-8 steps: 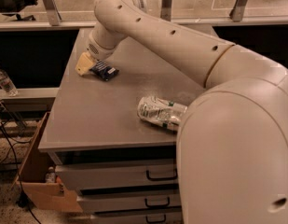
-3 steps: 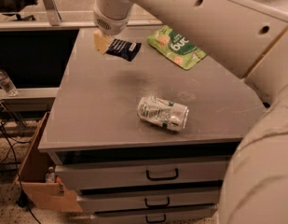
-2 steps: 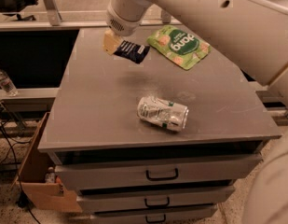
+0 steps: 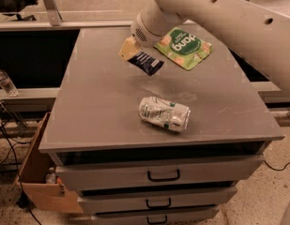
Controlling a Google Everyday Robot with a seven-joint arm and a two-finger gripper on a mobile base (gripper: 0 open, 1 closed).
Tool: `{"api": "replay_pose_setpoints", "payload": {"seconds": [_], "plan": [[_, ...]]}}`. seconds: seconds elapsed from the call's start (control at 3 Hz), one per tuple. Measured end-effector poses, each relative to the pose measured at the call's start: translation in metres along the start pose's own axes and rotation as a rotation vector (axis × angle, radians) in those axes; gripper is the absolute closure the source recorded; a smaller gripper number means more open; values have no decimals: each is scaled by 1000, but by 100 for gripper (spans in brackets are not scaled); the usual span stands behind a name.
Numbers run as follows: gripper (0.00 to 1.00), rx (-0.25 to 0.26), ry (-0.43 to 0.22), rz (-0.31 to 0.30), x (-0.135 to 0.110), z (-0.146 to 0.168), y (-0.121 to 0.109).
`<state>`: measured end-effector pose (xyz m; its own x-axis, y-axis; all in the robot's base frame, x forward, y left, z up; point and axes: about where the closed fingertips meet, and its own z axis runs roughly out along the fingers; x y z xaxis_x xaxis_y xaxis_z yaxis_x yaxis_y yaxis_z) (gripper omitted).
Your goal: Move rxbar blueberry near 7up can
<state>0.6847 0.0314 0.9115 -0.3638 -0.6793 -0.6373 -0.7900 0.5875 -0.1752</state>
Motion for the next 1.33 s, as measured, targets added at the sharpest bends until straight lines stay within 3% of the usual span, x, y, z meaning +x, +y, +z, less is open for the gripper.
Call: {"api": "replay_pose_setpoints", "payload": {"seconds": [0.67,1.33], "plan": [[100,-7,-11,139,35,14,-2],[100,18,19,218,64,7,4]]}}
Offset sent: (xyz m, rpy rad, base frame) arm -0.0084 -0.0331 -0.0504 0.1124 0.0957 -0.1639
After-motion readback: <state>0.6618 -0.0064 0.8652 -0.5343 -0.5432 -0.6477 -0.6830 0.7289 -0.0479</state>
